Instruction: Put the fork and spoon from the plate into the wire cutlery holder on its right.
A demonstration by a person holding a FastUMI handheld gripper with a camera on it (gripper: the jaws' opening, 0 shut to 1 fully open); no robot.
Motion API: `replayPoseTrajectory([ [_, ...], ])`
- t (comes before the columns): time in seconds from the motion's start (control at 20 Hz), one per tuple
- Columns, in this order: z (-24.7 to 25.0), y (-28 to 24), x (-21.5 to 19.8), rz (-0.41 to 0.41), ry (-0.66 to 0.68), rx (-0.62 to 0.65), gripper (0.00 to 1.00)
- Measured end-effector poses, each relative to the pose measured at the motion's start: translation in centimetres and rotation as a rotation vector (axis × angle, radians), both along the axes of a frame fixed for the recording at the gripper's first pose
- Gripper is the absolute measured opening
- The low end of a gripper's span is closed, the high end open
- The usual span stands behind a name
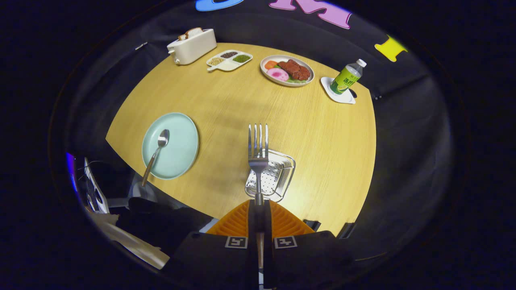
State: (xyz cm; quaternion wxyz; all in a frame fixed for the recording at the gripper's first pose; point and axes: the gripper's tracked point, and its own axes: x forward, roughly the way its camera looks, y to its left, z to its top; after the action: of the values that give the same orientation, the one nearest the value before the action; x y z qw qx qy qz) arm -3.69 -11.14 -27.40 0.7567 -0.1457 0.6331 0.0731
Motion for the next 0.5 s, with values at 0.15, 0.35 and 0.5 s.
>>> replayPoseTrajectory([
  [0.15, -1.9, -2.0, -0.3, 0.060, 0.089, -0.073, 0.09],
  [0.35, -4.2, -3.2, -0.9, 0.102, 0.243, -0.132, 0.09],
  [0.5, -5.4, -4.0, -0.3, 0.110, 0.331, -0.164, 0.09],
])
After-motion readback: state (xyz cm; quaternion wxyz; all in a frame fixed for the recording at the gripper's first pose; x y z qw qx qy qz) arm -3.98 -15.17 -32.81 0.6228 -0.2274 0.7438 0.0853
